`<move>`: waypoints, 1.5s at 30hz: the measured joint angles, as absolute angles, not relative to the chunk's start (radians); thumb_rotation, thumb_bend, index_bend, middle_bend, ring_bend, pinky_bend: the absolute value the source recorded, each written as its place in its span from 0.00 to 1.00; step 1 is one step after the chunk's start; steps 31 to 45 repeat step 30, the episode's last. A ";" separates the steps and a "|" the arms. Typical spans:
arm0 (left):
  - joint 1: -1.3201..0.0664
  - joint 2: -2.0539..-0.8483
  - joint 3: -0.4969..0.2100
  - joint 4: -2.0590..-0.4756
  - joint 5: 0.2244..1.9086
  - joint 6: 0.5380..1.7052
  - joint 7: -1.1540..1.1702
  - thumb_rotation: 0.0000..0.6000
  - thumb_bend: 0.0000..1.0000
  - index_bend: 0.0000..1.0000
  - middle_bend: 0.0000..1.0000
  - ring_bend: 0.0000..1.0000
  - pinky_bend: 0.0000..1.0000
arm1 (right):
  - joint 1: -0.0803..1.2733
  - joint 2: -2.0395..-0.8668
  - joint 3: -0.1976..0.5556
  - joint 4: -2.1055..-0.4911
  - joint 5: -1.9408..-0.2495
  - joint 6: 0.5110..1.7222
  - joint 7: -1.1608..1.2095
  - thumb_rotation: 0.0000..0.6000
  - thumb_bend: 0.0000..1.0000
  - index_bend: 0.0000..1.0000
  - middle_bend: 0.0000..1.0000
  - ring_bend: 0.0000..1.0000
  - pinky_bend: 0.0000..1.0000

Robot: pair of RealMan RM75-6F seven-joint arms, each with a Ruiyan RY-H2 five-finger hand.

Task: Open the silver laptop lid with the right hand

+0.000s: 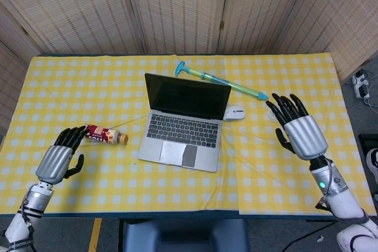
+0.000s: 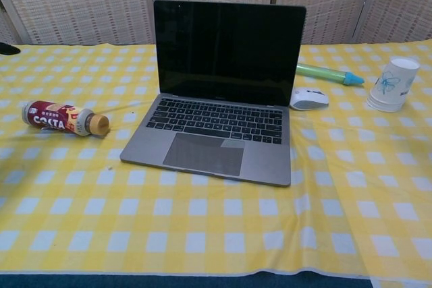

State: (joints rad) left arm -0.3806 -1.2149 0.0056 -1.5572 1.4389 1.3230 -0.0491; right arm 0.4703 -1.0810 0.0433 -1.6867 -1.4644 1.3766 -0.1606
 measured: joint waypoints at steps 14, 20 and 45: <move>-0.193 -1.189 0.025 -1.659 1.463 1.536 0.027 1.00 0.67 0.03 0.08 0.04 0.00 | 0.186 -1.182 -0.088 -1.553 -1.588 1.617 -0.029 1.00 0.61 0.00 0.00 0.02 0.00; -0.162 -1.202 0.039 -1.692 1.503 1.565 0.086 1.00 0.67 0.03 0.08 0.04 0.00 | 0.123 -1.230 -0.106 -1.523 -1.599 1.637 -0.015 1.00 0.61 0.00 0.00 0.00 0.00; -0.153 -1.218 0.026 -1.706 1.543 1.562 0.146 1.00 0.67 0.03 0.08 0.04 0.00 | 0.063 -1.241 -0.068 -1.520 -1.545 1.656 0.010 1.00 0.61 0.00 0.00 0.00 0.00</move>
